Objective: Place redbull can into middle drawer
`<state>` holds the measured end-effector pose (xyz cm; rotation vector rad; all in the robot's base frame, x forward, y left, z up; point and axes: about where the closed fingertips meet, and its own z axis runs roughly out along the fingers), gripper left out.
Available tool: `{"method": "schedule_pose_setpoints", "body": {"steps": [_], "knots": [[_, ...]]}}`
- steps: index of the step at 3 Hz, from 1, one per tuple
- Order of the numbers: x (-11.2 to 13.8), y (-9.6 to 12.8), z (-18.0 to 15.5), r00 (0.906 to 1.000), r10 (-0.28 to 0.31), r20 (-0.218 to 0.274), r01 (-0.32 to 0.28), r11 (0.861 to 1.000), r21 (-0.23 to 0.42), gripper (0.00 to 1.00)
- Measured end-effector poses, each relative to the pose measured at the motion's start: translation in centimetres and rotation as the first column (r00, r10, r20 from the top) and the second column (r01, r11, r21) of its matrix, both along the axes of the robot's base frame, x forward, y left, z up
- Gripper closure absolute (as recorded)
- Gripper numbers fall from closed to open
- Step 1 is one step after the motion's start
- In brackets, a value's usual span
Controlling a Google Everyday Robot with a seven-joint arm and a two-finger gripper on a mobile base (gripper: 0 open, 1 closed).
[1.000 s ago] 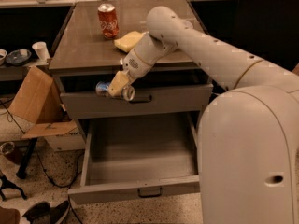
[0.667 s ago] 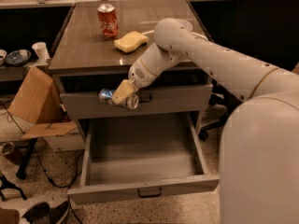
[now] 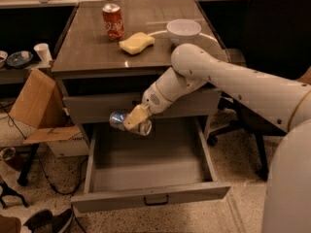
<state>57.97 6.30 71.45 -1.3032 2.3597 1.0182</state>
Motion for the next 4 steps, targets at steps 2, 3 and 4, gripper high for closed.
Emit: {"method": "schedule_pose_setpoints", "body": {"steps": [2, 3, 4], "knots": [[0.1, -1.7, -10.9, 0.9972, -0.027, -0.070, 0.031, 0.997, 0.065, 1.00], [0.6, -2.2, -17.6, 0.9891, -0.033, -0.144, 0.048, 0.994, 0.100, 1.00], [1.0, -1.9, -23.5, 0.9780, -0.010, -0.208, 0.039, 0.990, 0.137, 1.00]]}}
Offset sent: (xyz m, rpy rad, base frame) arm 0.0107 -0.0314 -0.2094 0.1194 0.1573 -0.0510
